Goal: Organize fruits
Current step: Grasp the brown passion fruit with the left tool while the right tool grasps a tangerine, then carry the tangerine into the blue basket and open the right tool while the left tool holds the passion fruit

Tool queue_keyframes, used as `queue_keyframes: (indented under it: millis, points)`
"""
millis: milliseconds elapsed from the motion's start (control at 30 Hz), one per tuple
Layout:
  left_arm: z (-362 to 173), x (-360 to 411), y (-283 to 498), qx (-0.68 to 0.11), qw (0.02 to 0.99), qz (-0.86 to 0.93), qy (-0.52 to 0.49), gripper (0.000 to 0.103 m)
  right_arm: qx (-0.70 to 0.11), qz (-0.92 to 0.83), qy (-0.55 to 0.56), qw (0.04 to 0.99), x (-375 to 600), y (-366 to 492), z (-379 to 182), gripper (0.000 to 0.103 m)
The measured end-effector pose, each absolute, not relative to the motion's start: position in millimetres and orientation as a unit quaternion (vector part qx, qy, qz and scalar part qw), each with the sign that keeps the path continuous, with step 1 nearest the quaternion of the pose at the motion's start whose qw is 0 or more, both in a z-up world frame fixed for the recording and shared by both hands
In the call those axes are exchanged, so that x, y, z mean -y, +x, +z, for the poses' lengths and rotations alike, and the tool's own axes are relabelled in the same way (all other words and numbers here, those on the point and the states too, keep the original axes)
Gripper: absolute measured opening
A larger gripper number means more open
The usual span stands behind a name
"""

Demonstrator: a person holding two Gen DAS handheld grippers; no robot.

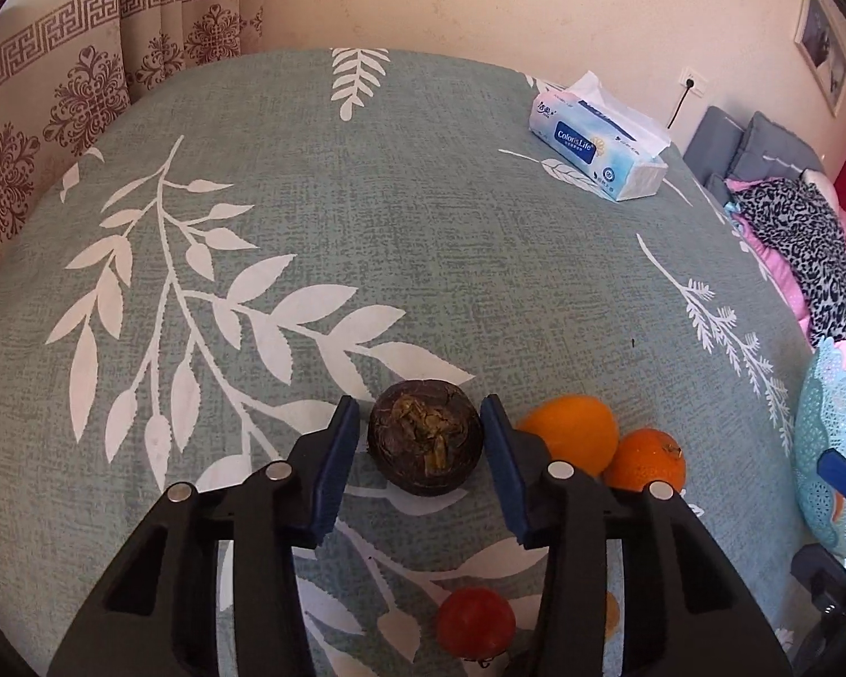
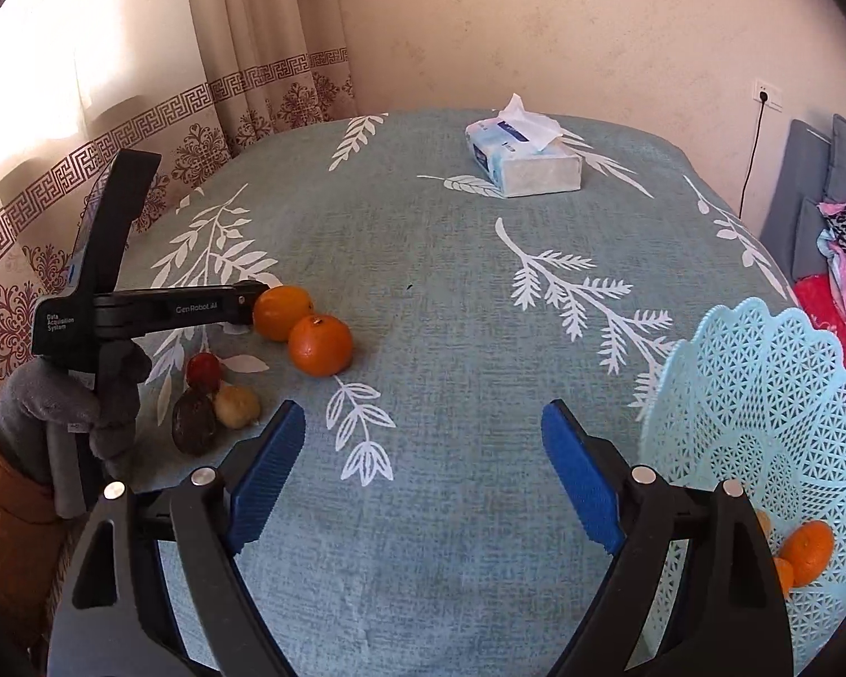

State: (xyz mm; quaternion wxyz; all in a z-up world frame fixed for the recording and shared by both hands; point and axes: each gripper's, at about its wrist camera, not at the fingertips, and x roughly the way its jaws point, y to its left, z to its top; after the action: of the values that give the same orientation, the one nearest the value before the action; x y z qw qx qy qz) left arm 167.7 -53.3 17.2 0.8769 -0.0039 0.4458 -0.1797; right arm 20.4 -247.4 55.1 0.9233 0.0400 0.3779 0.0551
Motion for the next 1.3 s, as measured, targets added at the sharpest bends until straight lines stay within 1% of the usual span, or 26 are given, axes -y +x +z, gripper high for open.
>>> queue_keyframes:
  millis: [33,67,167,300,333,400,533,833,1300]
  points:
    - [17.3,51.8,166.9,-0.445,0.877,-0.182,-0.006,0.041,-0.381,0.061,0.040,0.922,243.4,24.7,53.8,0.088]
    - [17.4,50.6,166.0,-0.445,0.877,-0.183,-0.008,0.041,-0.384,0.066,0.039,0.920,239.1,29.5,52.6,0.088]
    - [18.0,47.6,162.4,-0.442,0.878,-0.183,-0.010,0.040,-0.389,0.078,0.036,0.917,226.7,44.0,49.5,0.088]
    - [24.6,40.5,157.0,-0.430,0.889,-0.155,-0.009,0.040,-0.396,0.088,0.035,0.913,212.4,61.2,44.0,0.084]
    - [28.0,38.3,155.6,-0.423,0.893,-0.151,-0.009,0.040,-0.400,0.090,0.034,0.912,208.7,65.8,42.2,0.079]
    - [34.9,34.3,152.1,-0.409,0.902,-0.141,-0.008,0.040,-0.409,0.096,0.032,0.907,202.5,74.0,37.1,0.074]
    - [44.9,28.2,145.4,-0.387,0.914,-0.126,-0.006,0.040,-0.426,0.106,0.030,0.898,192.2,89.3,29.9,0.060]
    - [44.5,22.5,145.5,-0.385,0.915,-0.118,-0.017,0.040,-0.442,0.102,0.029,0.891,182.1,108.7,14.3,0.041]
    - [44.1,26.8,141.1,-0.378,0.918,-0.117,-0.011,0.040,-0.416,0.084,0.061,0.903,215.4,75.5,37.1,0.041]
